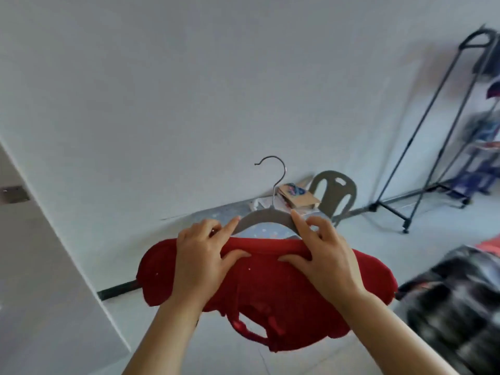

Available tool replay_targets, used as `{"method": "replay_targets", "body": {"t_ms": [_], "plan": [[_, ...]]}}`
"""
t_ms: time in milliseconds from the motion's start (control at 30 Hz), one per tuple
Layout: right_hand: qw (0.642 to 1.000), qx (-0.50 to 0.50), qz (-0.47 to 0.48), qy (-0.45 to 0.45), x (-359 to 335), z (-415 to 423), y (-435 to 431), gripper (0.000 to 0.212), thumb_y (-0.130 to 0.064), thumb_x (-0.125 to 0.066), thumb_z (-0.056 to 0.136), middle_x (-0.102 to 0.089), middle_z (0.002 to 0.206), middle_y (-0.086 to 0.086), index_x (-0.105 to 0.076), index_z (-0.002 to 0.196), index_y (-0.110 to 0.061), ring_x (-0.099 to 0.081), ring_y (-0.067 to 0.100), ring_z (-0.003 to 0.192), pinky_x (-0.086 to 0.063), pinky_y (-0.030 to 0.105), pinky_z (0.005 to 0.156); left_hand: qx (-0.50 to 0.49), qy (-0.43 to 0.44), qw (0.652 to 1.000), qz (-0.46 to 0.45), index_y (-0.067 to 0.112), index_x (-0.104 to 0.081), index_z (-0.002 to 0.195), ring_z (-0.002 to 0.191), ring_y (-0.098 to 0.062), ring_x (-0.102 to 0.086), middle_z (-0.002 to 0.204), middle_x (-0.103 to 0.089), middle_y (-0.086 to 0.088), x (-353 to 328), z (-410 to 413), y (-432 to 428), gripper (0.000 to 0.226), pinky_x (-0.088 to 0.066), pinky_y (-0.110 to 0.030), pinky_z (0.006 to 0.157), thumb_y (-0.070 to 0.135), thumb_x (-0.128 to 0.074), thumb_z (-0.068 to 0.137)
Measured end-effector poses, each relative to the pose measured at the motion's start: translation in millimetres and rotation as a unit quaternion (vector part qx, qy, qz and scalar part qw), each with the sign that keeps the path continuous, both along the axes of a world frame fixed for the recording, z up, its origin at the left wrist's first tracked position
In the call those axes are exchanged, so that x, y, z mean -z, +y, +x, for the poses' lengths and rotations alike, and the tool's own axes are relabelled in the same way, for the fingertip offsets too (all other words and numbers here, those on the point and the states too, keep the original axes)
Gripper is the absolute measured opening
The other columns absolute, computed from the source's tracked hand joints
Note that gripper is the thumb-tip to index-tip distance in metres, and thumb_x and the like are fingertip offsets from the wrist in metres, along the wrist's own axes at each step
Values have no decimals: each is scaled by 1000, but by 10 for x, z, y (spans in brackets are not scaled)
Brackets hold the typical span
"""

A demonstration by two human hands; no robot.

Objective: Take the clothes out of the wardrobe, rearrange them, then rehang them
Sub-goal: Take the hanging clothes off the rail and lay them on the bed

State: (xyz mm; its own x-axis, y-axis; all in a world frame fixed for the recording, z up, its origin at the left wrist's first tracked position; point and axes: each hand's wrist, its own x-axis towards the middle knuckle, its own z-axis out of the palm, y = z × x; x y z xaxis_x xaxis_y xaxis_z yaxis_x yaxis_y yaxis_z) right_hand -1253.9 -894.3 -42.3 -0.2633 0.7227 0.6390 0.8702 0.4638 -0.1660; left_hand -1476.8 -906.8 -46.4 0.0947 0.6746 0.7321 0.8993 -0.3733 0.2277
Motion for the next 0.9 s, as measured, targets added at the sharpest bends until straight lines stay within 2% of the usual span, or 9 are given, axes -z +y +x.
{"method": "replay_targets", "body": {"t_ms": [167, 300, 333, 500, 733, 800, 900], "plan": [[991, 131, 12, -1, 52, 1580, -481, 79, -52, -76, 64, -44, 108, -4, -46, 131, -23, -63, 20, 77, -54, 33, 69, 132, 2, 991, -33, 19, -67, 115, 82, -9, -45, 83, -56, 2, 65, 1628, 122, 63, -40, -34, 73, 59, -50, 70], [973, 228, 21, -4, 100, 2534, -843, 75, -56, -71, 65, -43, 104, -5, -54, 128, -18, -61, 17, 75, -53, 32, 70, 230, 6, 972, -45, 18, -67, 115, 82, -9, -45, 83, -57, 3, 123, 2731, 172, 63, -42, -35, 72, 52, -73, 62], [968, 251, 22, -4, 118, 2746, -915, 75, -56, -68, 65, -42, 104, -6, -55, 127, -18, -59, 15, 76, -52, 31, 71, 252, 6, 967, -46, 18, -67, 115, 82, -8, -45, 83, -57, 3, 135, 2986, 184, 63, -43, -36, 73, 50, -74, 61], [939, 345, 14, -4, 293, 3645, -1118, 82, -53, -77, 61, -44, 104, -8, -52, 131, -18, -53, 8, 84, -50, 32, 78, 344, 32, 937, -43, 18, -67, 115, 76, -13, -58, 82, -56, 4, 264, 4090, 360, 68, -46, -38, 74, 65, -54, 68], [891, 454, 16, -12, 535, 4693, -877, 86, -51, -80, 55, -44, 102, -8, -50, 130, -20, -63, 16, 79, -54, 31, 69, 433, 37, 900, -30, 21, -68, 113, 81, -6, -41, 81, -55, 6, 546, 5535, 1003, 64, -41, -32, 71, 62, -43, 70], [877, 479, 17, -7, 563, 4939, -750, 85, -50, -79, 55, -44, 101, -7, -51, 128, -19, -63, 17, 77, -55, 31, 68, 454, 41, 890, -24, 21, -69, 111, 81, -6, -41, 81, -55, 6, 573, 5888, 1204, 62, -39, -31, 71, 62, -50, 69], [864, 504, 16, 6, 605, 5279, -531, 85, -48, -81, 54, -45, 101, -6, -51, 129, -20, -63, 17, 75, -54, 32, 68, 483, 40, 874, -27, 18, -70, 109, 83, -8, -41, 81, -58, 3, 619, 6354, 1493, 64, -43, -35, 71, 50, -79, 55]]}}
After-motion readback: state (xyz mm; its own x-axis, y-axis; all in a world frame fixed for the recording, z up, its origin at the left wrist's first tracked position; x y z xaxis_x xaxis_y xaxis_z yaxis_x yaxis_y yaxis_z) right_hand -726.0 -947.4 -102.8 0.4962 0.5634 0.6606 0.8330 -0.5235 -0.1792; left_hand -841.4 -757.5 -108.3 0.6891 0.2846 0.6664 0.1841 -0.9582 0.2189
